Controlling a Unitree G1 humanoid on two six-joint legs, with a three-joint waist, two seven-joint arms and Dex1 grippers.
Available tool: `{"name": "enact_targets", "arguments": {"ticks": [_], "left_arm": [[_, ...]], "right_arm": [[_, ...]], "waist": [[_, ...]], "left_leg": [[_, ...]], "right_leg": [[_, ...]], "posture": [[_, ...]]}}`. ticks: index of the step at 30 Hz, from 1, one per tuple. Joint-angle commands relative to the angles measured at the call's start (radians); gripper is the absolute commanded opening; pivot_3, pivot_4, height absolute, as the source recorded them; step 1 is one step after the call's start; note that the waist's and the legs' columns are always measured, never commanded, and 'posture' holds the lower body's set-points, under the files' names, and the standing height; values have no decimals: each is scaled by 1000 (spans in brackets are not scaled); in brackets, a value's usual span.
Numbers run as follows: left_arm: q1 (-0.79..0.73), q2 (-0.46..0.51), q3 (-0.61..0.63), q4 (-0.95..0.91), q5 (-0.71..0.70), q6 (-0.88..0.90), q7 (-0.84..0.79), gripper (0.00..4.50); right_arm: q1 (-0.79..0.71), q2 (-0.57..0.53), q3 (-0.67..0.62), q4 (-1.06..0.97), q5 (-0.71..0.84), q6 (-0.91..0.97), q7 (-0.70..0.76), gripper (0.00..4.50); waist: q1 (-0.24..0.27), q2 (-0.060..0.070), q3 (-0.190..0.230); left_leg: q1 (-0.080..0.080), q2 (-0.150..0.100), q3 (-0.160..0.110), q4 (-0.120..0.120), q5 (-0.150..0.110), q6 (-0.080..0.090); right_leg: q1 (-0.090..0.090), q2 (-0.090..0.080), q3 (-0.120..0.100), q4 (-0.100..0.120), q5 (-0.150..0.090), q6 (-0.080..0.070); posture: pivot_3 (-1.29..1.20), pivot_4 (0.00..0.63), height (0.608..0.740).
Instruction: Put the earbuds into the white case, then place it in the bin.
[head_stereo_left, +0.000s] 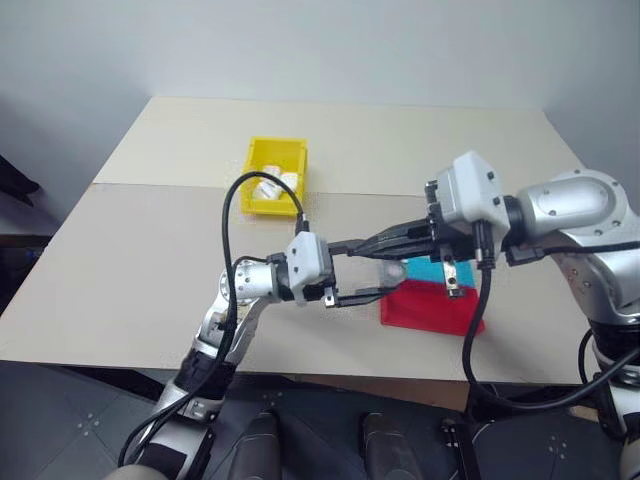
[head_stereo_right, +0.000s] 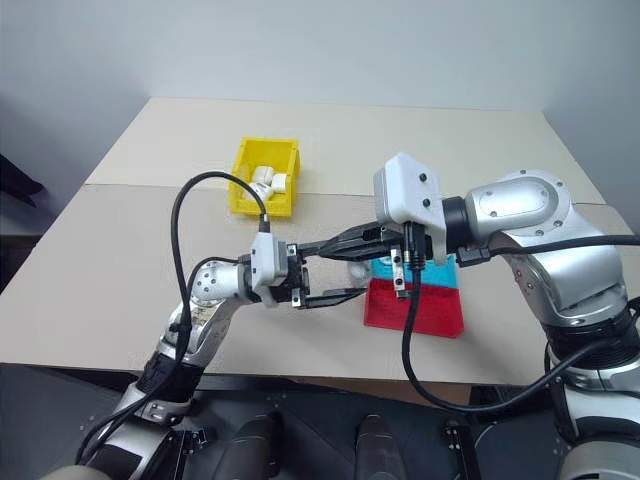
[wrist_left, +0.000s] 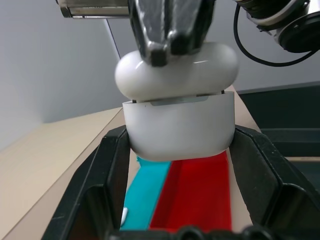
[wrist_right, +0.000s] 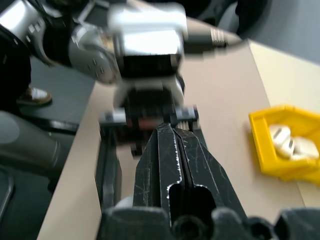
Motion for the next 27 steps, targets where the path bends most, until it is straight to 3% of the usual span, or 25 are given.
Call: {"name": "enact_targets", "arguments": {"ticks": [1,7,12,14,19,22,27], "left_arm": [[-1,1,32,-60,-45,-28,-6,2736],[-4,-8,50,-44,-19,-47,43,2736],[-119,-48,112,65,155,-4,348,2736],[-245,-53,134,215,291,17,556,2736],[-540,-53,187,652,438,-12,917,2736],[-663,-40,187,888,483,-7,1031,2736],[-762,-34,184,1144,497,4,1042,2736]], "right_arm": [[-1,-14,-59,9,3,-24,16,21],[-49,45,-172,14,113,-18,-10,21],[-34,58,-255,51,118,-4,-101,21],[10,60,-270,62,92,-12,-142,21],[111,86,-281,25,78,-12,-218,21],[145,102,-276,2,75,1,-264,21],[211,98,-273,-39,65,17,-314,21]], "waist": [[2,0,0],[10,0,0],[15,0,0],[24,-1,0],[26,-1,0],[24,-2,1],[22,-1,1]], "left_leg": [[0,0,0,0,0,0],[0,0,0,1,0,0],[1,0,0,1,4,5],[1,0,-1,3,3,5],[1,-1,-1,5,0,0],[0,-2,-1,1,1,1],[0,-2,-2,-2,1,1]], "right_leg": [[0,0,0,0,0,0],[1,0,0,0,0,0],[2,0,0,0,1,1],[3,0,-1,0,1,2],[5,0,0,-1,3,4],[3,0,0,-1,3,5],[2,0,-1,-1,2,14]], "posture": [[0,150,740],[0,150,740],[0,150,740],[0,150,740],[0,150,740],[0,150,740],[0,150,740]]}}
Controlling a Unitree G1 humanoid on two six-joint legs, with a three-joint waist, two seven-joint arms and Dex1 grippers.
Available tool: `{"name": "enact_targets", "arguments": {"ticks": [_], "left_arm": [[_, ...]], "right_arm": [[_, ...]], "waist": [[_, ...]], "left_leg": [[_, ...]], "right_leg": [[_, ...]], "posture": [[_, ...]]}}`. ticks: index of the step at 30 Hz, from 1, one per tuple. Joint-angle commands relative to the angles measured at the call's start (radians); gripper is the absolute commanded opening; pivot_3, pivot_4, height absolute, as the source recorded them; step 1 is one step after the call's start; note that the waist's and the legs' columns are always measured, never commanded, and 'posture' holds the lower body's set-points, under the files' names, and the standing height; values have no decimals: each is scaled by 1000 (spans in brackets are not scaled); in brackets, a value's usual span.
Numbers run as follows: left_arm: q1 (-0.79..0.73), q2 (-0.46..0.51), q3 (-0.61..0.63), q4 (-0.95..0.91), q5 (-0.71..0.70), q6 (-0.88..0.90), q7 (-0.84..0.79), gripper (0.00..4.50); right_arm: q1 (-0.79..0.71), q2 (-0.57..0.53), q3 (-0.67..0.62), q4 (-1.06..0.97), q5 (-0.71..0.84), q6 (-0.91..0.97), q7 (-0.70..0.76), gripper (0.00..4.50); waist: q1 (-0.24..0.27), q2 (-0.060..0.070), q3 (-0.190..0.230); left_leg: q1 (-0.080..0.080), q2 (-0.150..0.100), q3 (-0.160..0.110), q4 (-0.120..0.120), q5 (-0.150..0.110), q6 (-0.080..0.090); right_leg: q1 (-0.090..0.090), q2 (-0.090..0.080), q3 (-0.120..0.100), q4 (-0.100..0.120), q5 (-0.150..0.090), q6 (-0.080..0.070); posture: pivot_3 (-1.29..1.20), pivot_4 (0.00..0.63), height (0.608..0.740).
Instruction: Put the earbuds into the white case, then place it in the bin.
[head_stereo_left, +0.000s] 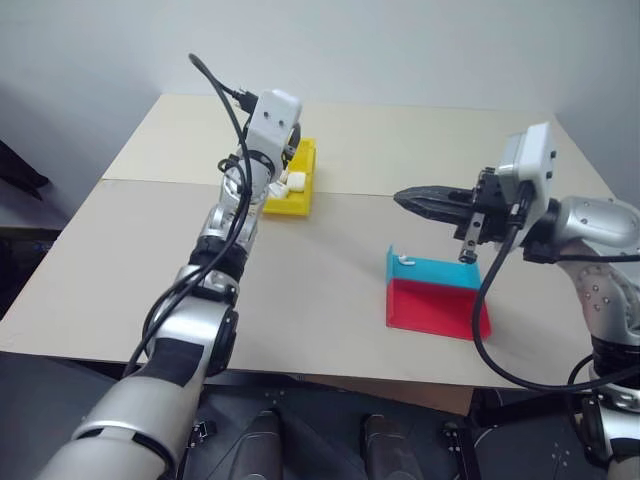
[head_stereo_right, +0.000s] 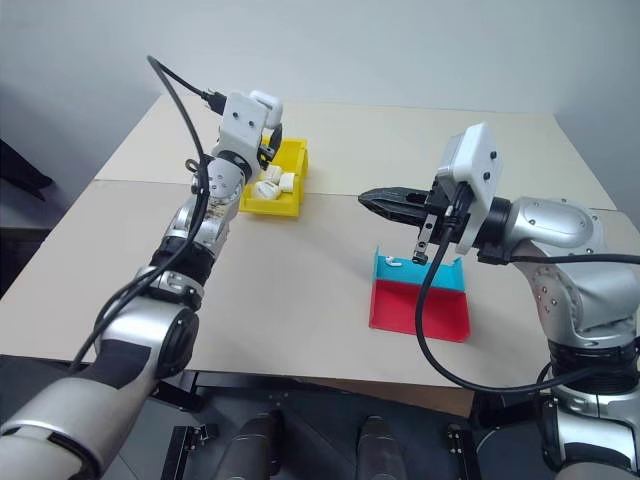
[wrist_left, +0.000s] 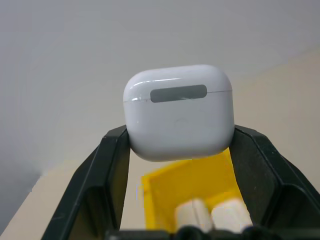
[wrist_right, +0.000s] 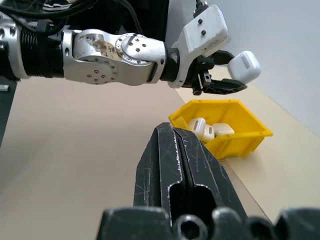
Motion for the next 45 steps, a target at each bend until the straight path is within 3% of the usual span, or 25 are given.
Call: {"name": "enact_targets", "arguments": {"ticks": [1,4,9,14,16,18,21,24,28,31,36,41,45], "left_arm": [[-48,-1,12,99,-6,-28,-9,2736],[-62,-13,22,154,-14,-40,-12,2736],[-66,-36,35,148,-21,-91,-24,4347],[-51,-45,73,69,-69,-122,-61,4466],[-16,-41,128,-52,-204,-39,-277,4466],[87,-26,171,-292,-372,60,-481,4466],[280,55,166,-650,-548,231,-717,4466],[446,172,124,-900,-560,342,-777,4466],[636,319,175,-1135,-682,493,-872,4466],[757,462,238,-1222,-760,599,-951,4466],[978,673,322,-1307,-783,628,-1093,4466],[1151,777,448,-1367,-807,641,-1159,4466],[1222,816,495,-1366,-791,619,-1195,4466]], "right_arm": [[21,-11,-27,-52,-3,11,-35,21],[45,-19,-20,-62,-18,22,-52,21],[59,-26,-19,-72,-26,35,-69,0],[82,-40,-13,-84,-39,38,-67,0],[96,-51,-19,-88,-41,37,-61,0],[129,-77,-40,-88,-47,14,-33,0],[193,-134,-81,-70,-56,-31,38,0],[269,-204,-122,-31,-89,-104,131,0],[342,-279,-188,60,-132,-209,237,0],[391,-330,-243,137,-168,-276,301,0],[507,-378,-313,148,-210,-336,375,0],[590,-361,-362,54,-197,-333,383,0],[585,-342,-331,-13,-195,-307,342,0]], "waist": [[2,0,0],[7,0,0],[19,0,0],[17,0,0],[16,0,0],[12,0,0],[-8,1,0],[-20,1,0],[-20,1,0],[-20,0,0],[-34,0,0],[-45,0,0],[-61,1,0]], "left_leg": [[0,0,0,0,0,0],[-5,0,0,0,0,1],[-8,0,0,1,1,0],[-8,0,0,2,0,-3],[-8,0,0,2,0,-4],[-8,0,0,1,1,-4],[-7,0,0,0,2,-1],[-6,0,0,-1,3,0],[-4,0,0,3,3,0],[3,1,0,5,0,-5],[7,2,1,3,-1,-6],[6,2,4,4,-1,-7],[5,2,3,3,-2,-6]], "right_leg": [[0,0,0,0,-1,0],[-4,0,0,0,-2,1],[-7,0,0,1,-1,1],[-6,0,0,1,-1,1],[-7,0,0,1,0,1],[-7,0,0,1,0,0],[-6,0,1,2,0,-2],[-7,0,1,4,2,-8],[-4,0,1,5,-1,-3],[3,0,0,3,-2,-10],[4,-2,0,1,0,-13],[2,-5,0,-2,0,-13],[-4,-5,-2,-11,0,-14]], "posture": [[0,150,740],[0,150,740],[0,150,740],[0,150,740],[0,150,740],[0,150,740],[0,150,740],[0,150,740],[0,150,740],[0,150,740],[0,150,740],[0,150,740],[0,150,740]]}}
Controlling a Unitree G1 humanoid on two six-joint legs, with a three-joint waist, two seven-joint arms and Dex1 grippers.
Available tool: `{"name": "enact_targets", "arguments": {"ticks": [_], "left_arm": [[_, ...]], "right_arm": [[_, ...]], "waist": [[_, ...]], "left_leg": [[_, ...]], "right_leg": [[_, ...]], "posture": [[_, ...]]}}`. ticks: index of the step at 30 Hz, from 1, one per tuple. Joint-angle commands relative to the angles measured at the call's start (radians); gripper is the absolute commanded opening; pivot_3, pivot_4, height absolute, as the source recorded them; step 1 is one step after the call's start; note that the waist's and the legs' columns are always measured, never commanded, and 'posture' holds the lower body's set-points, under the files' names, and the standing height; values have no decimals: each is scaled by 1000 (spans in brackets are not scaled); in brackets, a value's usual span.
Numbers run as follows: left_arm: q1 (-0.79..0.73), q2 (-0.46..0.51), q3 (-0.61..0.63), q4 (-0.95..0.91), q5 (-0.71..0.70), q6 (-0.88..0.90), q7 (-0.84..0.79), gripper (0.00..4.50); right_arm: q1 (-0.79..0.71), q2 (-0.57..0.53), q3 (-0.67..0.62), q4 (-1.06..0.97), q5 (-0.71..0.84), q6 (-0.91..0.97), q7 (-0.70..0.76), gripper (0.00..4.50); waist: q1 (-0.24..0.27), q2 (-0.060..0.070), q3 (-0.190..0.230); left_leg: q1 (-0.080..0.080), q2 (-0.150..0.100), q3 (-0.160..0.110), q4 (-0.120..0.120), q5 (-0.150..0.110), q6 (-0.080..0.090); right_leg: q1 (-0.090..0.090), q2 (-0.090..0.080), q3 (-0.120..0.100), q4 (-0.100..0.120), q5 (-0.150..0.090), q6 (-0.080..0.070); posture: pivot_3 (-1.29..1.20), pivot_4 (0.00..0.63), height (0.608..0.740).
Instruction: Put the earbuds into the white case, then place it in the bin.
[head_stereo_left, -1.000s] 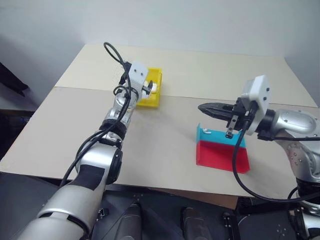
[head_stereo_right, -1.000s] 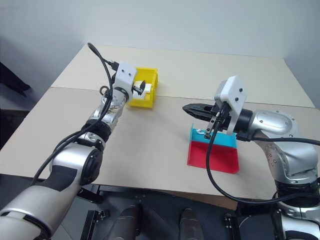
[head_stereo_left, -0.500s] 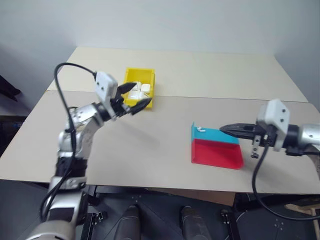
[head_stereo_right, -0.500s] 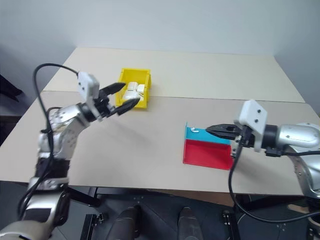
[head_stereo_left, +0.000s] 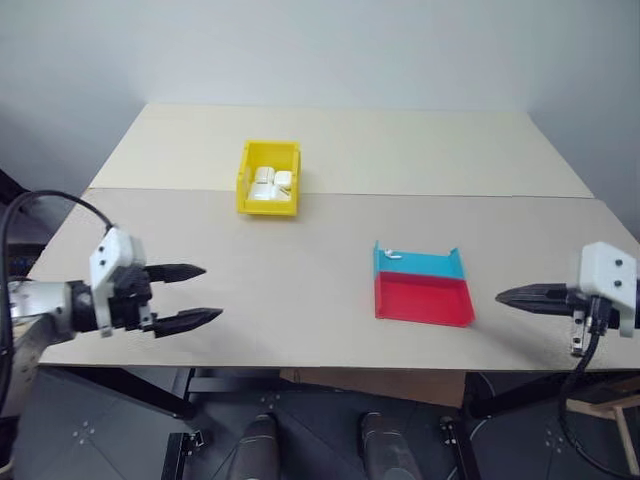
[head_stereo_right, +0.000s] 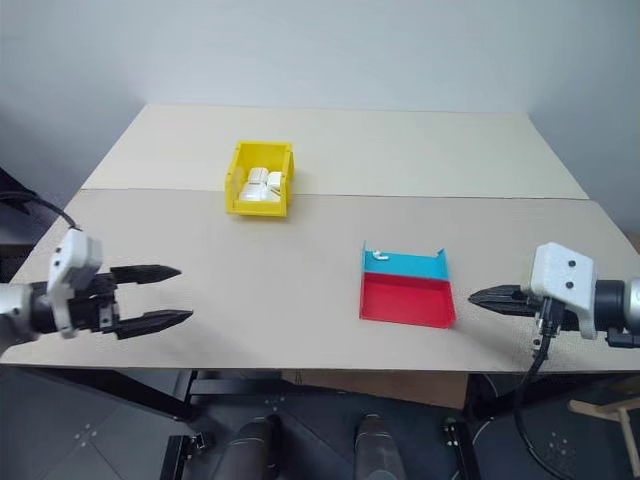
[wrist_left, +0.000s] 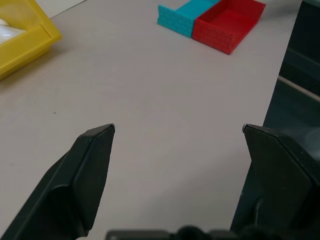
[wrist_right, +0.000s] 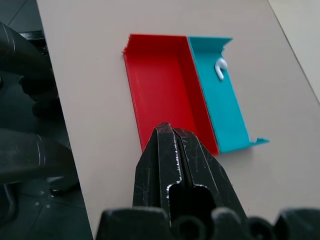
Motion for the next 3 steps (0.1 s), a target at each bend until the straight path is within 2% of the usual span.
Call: {"name": "enact_targets", "arguments": {"ticks": [1,3], "left_arm": [[42,31,60,-36,-9,2,-22,4466],[64,40,76,-35,-6,4,-26,4466]], "right_arm": [[-23,4,-4,-58,16,6,-29,0],[-36,1,16,-78,14,13,-39,0]], "waist": [[-9,1,0],[-13,1,0]], "left_leg": [[-1,0,-1,-1,0,0],[-4,1,0,0,-1,1]], "right_leg": [[0,0,-1,-5,0,0],[1,0,-1,-13,0,-1]], "posture": [[0,150,740],[0,150,740]]}}
